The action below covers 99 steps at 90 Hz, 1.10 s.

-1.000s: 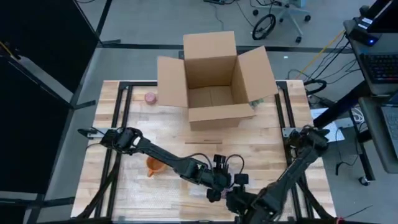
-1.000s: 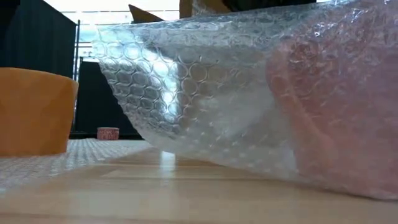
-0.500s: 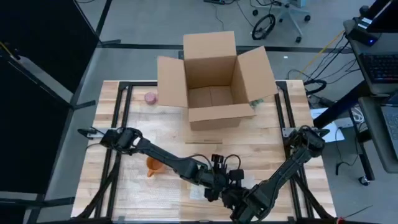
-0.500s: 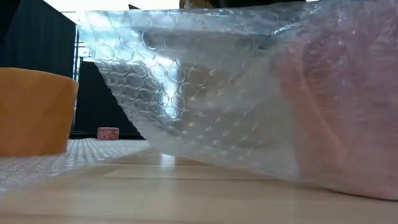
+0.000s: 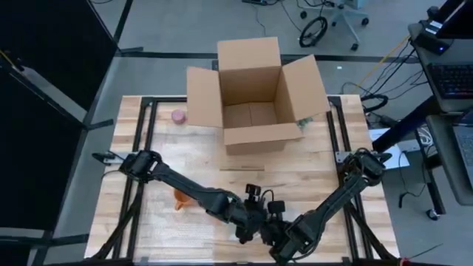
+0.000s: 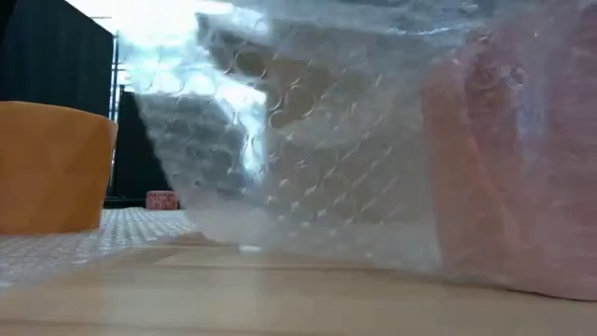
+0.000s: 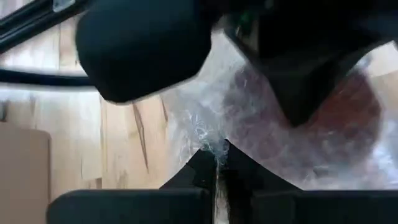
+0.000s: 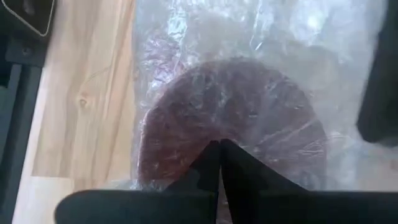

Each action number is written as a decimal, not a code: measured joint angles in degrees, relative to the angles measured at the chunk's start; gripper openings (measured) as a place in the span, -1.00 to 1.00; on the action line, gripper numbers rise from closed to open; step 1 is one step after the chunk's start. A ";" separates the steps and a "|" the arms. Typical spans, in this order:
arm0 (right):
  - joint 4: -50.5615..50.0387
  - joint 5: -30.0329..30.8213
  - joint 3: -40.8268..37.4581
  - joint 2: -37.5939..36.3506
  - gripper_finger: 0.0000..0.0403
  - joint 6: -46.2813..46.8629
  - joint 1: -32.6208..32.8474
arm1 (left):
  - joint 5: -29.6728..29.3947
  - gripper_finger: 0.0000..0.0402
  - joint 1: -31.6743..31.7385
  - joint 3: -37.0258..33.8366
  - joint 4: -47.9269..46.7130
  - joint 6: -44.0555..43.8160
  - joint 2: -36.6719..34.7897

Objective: Wrap mug
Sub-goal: Wrap the pink cup with the bubble wrap

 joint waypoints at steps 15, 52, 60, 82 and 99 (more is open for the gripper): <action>0.58 -0.61 -0.02 0.10 -1.00 0.65 -1.13 | 0.03 -1.00 -1.72 0.04 -9.14 -3.04 -1.81; 3.83 -5.75 -0.04 0.06 -1.00 2.09 -4.98 | 5.23 -1.00 -3.18 0.11 -19.94 -4.12 -5.40; 4.25 -6.55 -0.13 -0.08 -1.00 1.92 -5.31 | 8.33 -1.00 -2.58 0.11 -17.60 -3.00 -5.04; 4.01 -6.84 -0.26 -0.14 -1.00 1.55 -5.92 | 16.40 -0.95 0.66 0.11 -14.96 -5.05 -5.04; 3.99 -6.49 -0.31 -0.09 -1.00 1.09 -6.30 | 17.27 -0.57 3.26 0.11 -15.18 -5.52 -5.13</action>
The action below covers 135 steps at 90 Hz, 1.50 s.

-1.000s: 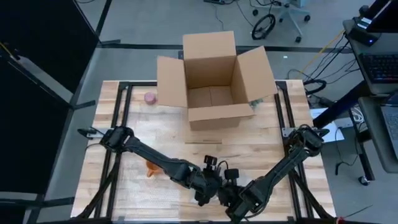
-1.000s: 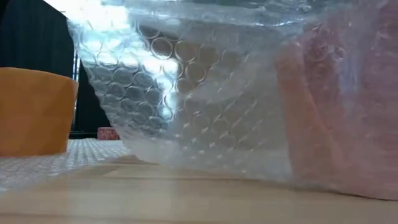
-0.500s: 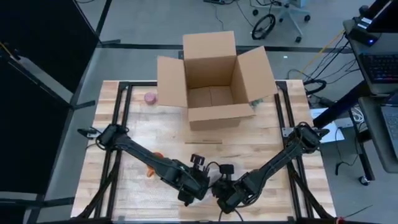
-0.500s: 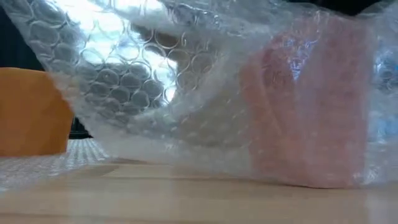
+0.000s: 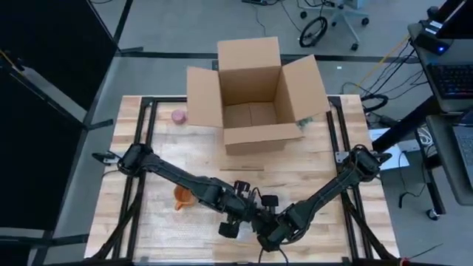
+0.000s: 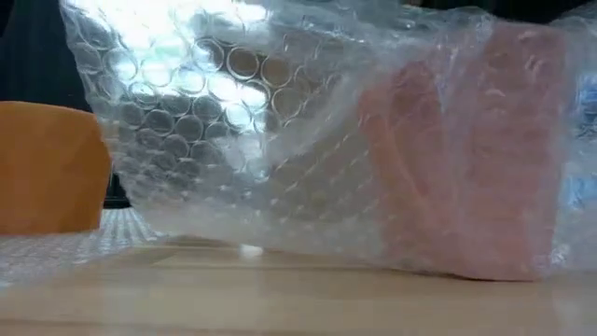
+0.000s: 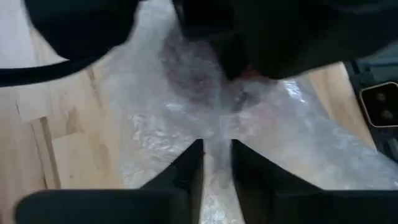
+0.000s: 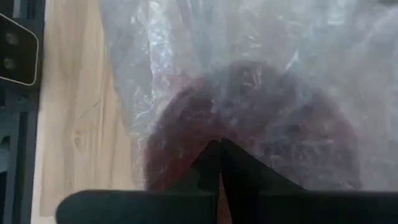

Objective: Wrap mug
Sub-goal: Wrap the pink cup with the bubble wrap

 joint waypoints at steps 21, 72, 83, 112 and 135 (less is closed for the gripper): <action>0.24 1.90 0.17 -0.11 -1.00 -1.53 -0.13 | 1.37 -0.15 1.37 0.39 -4.03 -3.32 -3.13; 3.72 1.15 0.16 -2.15 -1.00 -4.46 -2.22 | -4.74 -0.05 0.65 0.63 -12.43 -4.16 -6.34; 5.52 0.22 0.21 -2.36 -1.00 -7.96 -2.16 | -7.61 -0.05 1.85 0.63 -5.74 -2.56 -6.52; 5.20 -4.42 -0.09 -1.97 -1.00 -20.82 -2.19 | -1.72 -0.05 5.71 0.96 -1.70 2.60 -1.80; 4.10 -4.24 0.66 -2.02 -1.00 -30.67 -2.17 | -0.58 -0.05 6.90 0.96 -1.61 3.03 -0.87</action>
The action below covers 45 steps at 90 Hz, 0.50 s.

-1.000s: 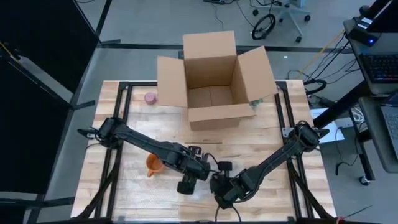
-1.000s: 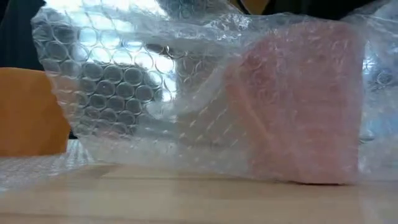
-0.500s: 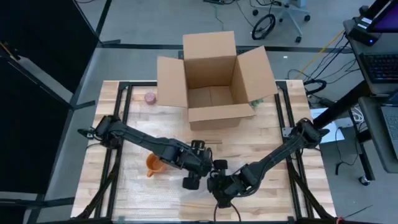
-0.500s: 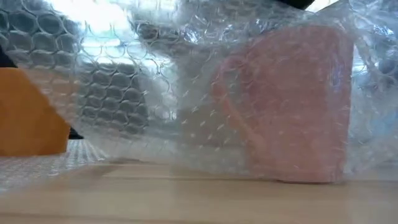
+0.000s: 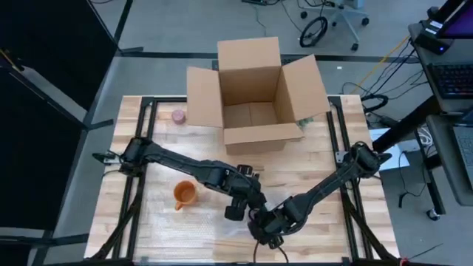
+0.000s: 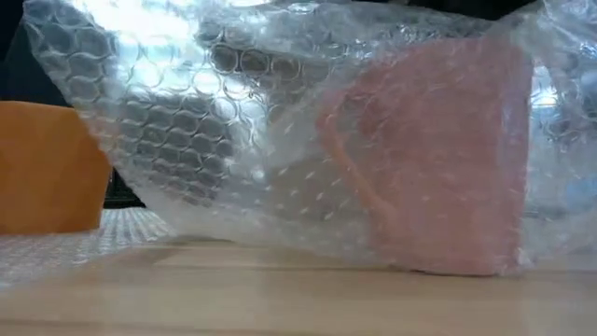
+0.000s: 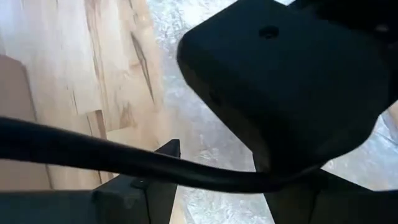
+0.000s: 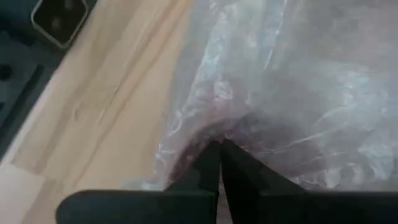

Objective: Wrap mug
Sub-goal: Wrap the pink cup with the bubble wrap

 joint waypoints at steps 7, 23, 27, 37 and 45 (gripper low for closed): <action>0.06 0.27 0.00 0.01 -1.00 -1.43 0.05 | 0.16 -0.05 -0.04 0.00 -0.12 0.07 0.00; -1.47 2.23 2.57 -0.10 -1.00 -6.78 1.71 | 0.46 -0.05 -0.02 -0.04 -0.34 0.13 0.00; -2.94 4.12 3.70 -0.20 -1.00 -9.74 2.51 | 0.86 -0.05 -0.02 -0.04 -0.01 0.72 -0.20; -6.61 8.20 6.22 -0.21 -1.00 -13.68 3.63 | 0.97 -0.05 0.15 -0.04 0.17 1.09 -0.50; -6.71 9.14 7.64 -0.21 -1.00 -13.74 3.90 | 0.97 -0.05 0.13 -0.09 0.28 1.08 -0.52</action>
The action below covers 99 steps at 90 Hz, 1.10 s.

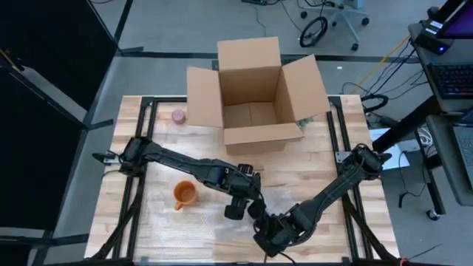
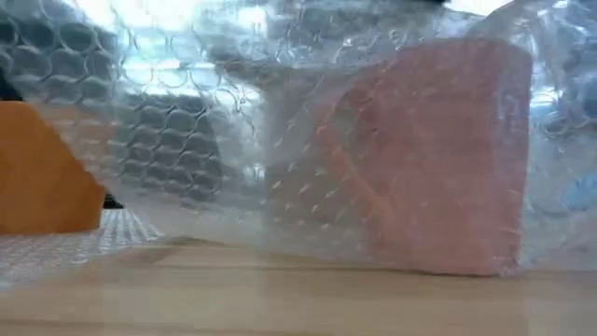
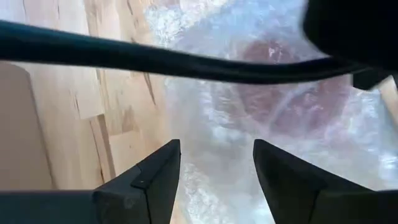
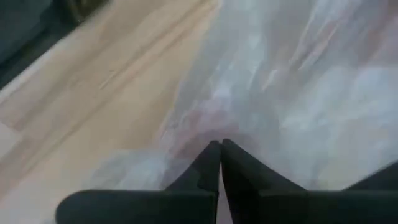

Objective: Wrap mug
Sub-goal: Wrap the pink cup with the bubble wrap

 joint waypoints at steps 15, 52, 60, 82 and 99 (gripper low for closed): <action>1.59 0.54 1.41 -0.07 -1.00 -2.16 0.91 | 0.43 -0.05 -0.04 -0.02 0.92 0.24 0.00; -1.59 2.00 4.03 -0.33 -1.00 -2.28 2.05 | 0.11 -0.05 -0.80 3.09 -0.07 0.21 -0.12; -5.57 1.85 4.01 -0.39 -1.00 4.08 0.86 | -0.09 -0.05 -1.48 4.06 -0.05 1.24 -0.30; -13.57 3.32 3.97 -1.07 -1.00 18.61 -0.55 | -4.57 -0.05 -3.24 4.95 -3.26 0.91 -0.50; -13.73 1.89 3.95 -2.05 -1.00 27.10 -1.23 | -10.43 -0.05 -4.39 4.98 -6.72 -0.15 -1.48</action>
